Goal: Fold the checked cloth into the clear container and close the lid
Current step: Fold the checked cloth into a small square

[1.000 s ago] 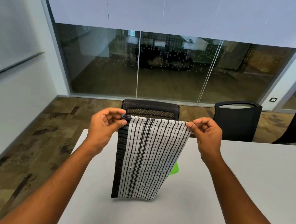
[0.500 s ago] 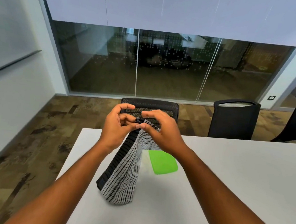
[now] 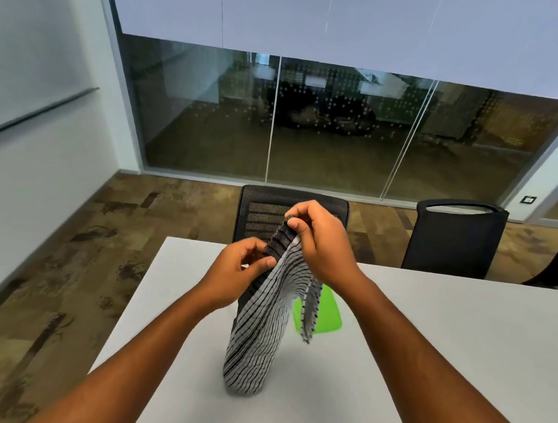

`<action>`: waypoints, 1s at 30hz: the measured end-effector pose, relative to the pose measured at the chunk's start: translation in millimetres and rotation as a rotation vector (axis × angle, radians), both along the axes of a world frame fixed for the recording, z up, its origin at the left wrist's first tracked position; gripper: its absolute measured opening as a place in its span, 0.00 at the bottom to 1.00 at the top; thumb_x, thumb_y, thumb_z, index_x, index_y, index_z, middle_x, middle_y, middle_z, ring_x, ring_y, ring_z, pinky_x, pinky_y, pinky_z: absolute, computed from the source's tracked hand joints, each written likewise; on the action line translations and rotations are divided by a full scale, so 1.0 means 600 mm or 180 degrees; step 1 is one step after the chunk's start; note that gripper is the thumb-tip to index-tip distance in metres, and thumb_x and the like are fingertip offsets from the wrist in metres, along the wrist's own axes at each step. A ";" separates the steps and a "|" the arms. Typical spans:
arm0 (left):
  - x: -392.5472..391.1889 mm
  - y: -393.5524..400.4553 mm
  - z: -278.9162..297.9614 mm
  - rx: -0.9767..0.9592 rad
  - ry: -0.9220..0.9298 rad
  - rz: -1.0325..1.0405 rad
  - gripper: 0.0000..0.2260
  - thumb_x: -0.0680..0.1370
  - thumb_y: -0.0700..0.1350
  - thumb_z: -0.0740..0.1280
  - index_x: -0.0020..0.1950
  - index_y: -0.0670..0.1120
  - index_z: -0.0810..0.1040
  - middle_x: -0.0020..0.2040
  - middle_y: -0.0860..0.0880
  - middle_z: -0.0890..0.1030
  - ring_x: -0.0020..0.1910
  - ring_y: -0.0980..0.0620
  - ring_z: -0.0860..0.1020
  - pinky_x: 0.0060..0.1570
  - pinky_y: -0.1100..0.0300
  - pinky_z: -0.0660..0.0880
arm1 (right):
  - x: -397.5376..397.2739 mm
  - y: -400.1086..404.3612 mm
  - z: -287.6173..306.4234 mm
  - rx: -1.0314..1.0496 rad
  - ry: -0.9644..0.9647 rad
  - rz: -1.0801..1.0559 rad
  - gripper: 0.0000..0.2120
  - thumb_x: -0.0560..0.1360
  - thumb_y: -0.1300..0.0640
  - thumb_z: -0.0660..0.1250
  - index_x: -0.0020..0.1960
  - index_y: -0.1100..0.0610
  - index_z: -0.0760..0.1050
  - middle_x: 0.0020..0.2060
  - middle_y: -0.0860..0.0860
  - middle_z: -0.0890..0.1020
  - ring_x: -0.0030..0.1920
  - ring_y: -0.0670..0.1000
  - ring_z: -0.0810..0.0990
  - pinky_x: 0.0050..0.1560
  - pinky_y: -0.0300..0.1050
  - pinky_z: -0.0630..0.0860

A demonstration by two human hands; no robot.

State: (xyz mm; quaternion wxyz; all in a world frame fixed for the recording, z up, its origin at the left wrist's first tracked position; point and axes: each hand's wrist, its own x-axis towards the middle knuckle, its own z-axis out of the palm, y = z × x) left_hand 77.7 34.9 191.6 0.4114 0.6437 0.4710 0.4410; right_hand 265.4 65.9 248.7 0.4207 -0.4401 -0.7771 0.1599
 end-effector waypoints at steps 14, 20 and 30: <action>-0.091 0.000 -0.142 -0.0192 0.1606 0.0009 0.05 0.84 0.51 0.56 0.51 0.55 0.69 0.45 0.52 0.81 0.43 0.53 0.79 0.43 0.52 0.76 | 0.062 0.026 -0.001 -0.0066 0.0695 -0.0797 0.04 0.81 0.57 0.66 0.52 0.53 0.80 0.44 0.46 0.83 0.47 0.47 0.82 0.50 0.47 0.80; -0.120 -0.022 -0.196 -0.0172 0.1697 0.0607 0.04 0.85 0.49 0.54 0.57 0.53 0.67 0.48 0.54 0.80 0.46 0.56 0.79 0.41 0.58 0.76 | 0.081 0.038 -0.006 -0.0016 0.0982 -0.1174 0.04 0.81 0.56 0.66 0.52 0.55 0.79 0.42 0.43 0.81 0.44 0.45 0.80 0.49 0.47 0.78; -0.154 -0.044 -0.195 0.0483 0.1656 0.1217 0.08 0.84 0.49 0.55 0.61 0.50 0.69 0.43 0.54 0.78 0.35 0.56 0.76 0.33 0.63 0.68 | 0.115 0.052 -0.015 -0.0211 0.0909 -0.1507 0.06 0.81 0.55 0.65 0.53 0.55 0.80 0.46 0.48 0.83 0.47 0.47 0.80 0.52 0.45 0.78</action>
